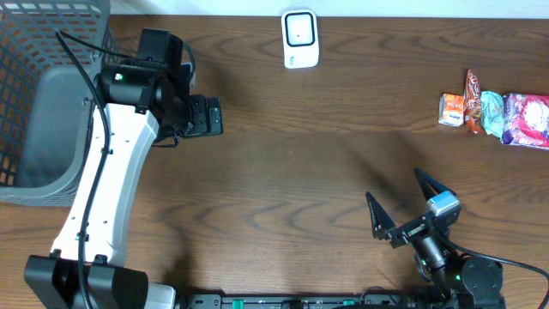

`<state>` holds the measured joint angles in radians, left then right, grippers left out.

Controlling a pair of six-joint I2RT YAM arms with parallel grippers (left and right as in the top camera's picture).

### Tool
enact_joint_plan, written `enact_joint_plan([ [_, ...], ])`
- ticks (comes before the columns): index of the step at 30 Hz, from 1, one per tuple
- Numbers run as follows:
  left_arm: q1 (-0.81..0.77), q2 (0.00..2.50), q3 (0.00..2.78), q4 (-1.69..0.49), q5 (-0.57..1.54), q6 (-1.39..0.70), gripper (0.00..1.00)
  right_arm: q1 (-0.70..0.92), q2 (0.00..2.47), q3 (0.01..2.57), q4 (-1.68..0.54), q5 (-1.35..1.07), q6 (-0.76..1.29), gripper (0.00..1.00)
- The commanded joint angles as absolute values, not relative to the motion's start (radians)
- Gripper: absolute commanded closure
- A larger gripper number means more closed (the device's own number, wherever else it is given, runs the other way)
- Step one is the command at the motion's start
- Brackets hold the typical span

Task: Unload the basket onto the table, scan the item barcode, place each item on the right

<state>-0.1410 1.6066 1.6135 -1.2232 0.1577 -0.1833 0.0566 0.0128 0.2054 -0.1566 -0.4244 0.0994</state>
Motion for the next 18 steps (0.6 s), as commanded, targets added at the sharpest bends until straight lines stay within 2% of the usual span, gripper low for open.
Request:
enact_joint_plan([
  [1, -0.141, 1.608, 1.611, -1.226, 0.155, -0.188, 0.02, 0.061, 0.005, 0.169, -0.139, -0.374, 0.108, 0.01],
  [10, -0.141, 1.608, 1.611, -1.226, 0.155, -0.188, 0.02, 0.060, 0.005, 0.003, 0.084, -0.332, 0.107, 0.01],
  [18, -0.141, 1.608, 1.611, -1.226, 0.155, -0.188, 0.02, 0.060, 0.005, 0.006, 0.050, -0.194, 0.108, 0.01],
])
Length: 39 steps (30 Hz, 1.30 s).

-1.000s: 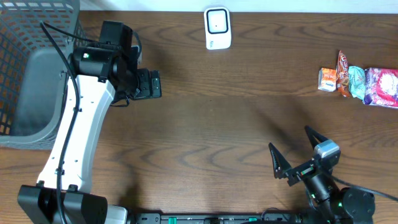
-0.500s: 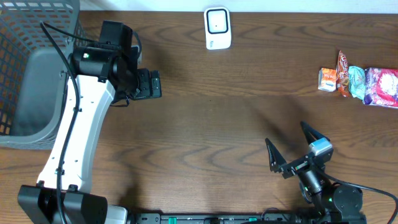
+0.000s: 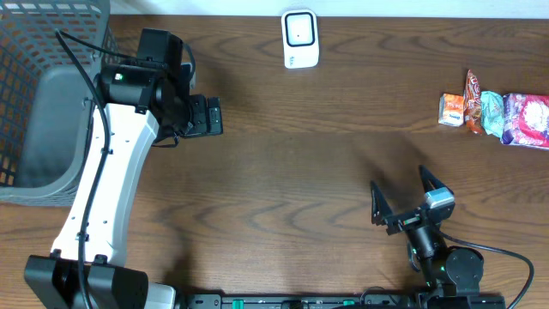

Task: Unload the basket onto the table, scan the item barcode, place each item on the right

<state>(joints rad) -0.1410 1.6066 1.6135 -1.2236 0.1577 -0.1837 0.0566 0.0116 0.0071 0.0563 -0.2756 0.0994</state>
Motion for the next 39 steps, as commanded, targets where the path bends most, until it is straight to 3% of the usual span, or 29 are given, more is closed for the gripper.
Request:
enact_joint_plan([
  [1, -0.141, 1.608, 1.611, -1.226, 0.155, -0.188, 0.02, 0.060, 0.005, 0.006, 0.043, -0.187, 0.108, 0.01],
  [5, -0.141, 1.608, 1.611, -1.226, 0.155, -0.188, 0.02, 0.058, 0.006, 0.006, -0.064, -0.147, 0.108, 0.01],
  [39, -0.141, 1.608, 1.611, -1.226, 0.155, -0.188, 0.02, 0.060, 0.006, 0.006, -0.080, -0.017, 0.089, 0.01],
])
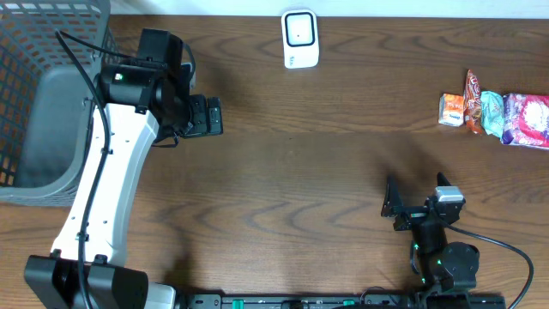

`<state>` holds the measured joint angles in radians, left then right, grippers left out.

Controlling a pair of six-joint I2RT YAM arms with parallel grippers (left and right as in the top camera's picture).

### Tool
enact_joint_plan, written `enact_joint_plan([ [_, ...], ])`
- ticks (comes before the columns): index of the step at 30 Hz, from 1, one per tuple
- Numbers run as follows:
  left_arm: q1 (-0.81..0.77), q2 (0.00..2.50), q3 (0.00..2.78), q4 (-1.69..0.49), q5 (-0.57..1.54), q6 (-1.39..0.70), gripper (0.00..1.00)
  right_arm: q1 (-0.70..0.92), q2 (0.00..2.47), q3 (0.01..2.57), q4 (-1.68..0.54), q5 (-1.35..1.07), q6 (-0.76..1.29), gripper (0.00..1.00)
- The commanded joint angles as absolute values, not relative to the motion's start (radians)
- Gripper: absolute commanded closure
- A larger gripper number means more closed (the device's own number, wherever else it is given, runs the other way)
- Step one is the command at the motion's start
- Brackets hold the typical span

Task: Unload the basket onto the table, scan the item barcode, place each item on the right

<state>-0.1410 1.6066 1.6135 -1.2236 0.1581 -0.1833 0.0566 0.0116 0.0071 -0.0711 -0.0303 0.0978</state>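
Observation:
The white barcode scanner (300, 39) lies at the far edge of the table, in the middle. Several snack packets (496, 113) sit in a row at the right edge, an orange-and-white one (451, 109) nearest the centre. My right gripper (417, 192) is open near the front edge, holding nothing, well short of the packets. My left gripper (211, 116) hangs over the table to the left of the scanner. Its fingers look dark and foreshortened, and I cannot tell how they stand.
A grey mesh basket (39, 103) takes up the far left corner, right beside the left arm's white link (103, 197). A black cable trails from the right arm's base at the front right. The table is dark wood.
My right gripper has shifted a little to the right and turned, so its open fingers now stand more level near the front edge. The left arm, scanner and packets are unchanged.
My right gripper was open near the front edge, fingers splayed toward the far left. Then it sat slightly more upright and to the right. Now it is squarer still, open and with nothing in it. The left arm stayed by the basket throughout.

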Motion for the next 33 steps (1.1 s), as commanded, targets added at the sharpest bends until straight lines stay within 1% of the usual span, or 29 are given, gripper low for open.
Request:
enact_joint_plan([
  [1, -0.141, 1.608, 1.611, -1.226, 0.155, -0.188, 0.02, 0.060, 0.006, 0.006, -0.080, -0.018, 0.089, 0.01],
  [33, -0.141, 1.608, 1.611, -1.226, 0.155, -0.188, 0.02, 0.064, 0.006, 0.006, -0.080, -0.007, 0.133, 0.01],
])
